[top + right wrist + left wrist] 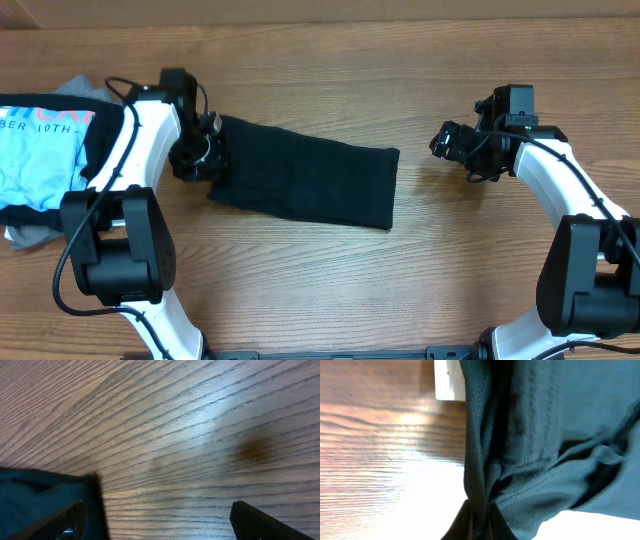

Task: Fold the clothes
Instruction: 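Lift the left end and fold it rightward over the bundle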

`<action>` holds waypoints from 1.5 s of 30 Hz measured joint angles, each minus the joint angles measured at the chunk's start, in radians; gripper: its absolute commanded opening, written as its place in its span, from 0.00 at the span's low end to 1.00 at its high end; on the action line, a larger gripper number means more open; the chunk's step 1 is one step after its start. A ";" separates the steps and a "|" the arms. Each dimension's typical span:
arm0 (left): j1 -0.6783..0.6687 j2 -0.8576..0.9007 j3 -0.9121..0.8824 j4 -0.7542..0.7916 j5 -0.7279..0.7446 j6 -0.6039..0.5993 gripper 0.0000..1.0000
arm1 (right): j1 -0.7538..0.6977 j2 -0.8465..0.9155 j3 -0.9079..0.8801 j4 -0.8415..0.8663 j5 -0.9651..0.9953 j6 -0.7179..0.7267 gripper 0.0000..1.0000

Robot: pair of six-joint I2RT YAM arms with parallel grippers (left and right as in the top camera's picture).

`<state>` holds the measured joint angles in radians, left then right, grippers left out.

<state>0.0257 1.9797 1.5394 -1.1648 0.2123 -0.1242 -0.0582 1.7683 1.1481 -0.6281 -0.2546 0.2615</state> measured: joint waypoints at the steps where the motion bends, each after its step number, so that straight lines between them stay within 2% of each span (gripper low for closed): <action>1: -0.003 0.000 0.023 -0.014 0.000 0.000 0.04 | 0.000 0.000 0.000 0.000 0.000 0.000 0.95; 11: -0.110 0.000 0.150 -0.046 -0.032 -0.013 0.04 | 0.000 0.000 0.000 0.000 0.000 0.000 0.96; 19: -0.296 0.000 0.198 -0.095 -0.224 -0.058 0.04 | 0.000 0.000 0.000 0.002 0.000 0.000 0.96; 30: -0.476 0.000 0.349 -0.171 -0.378 -0.079 0.04 | 0.000 0.000 0.000 0.006 0.000 0.000 0.96; 45: -0.662 0.000 0.360 -0.193 -0.443 -0.079 0.04 | 0.000 0.000 0.000 0.007 -0.011 0.000 0.96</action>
<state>-0.6365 1.9800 1.8999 -1.3582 -0.2302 -0.2035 -0.0578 1.7683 1.1481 -0.6209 -0.2653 0.2619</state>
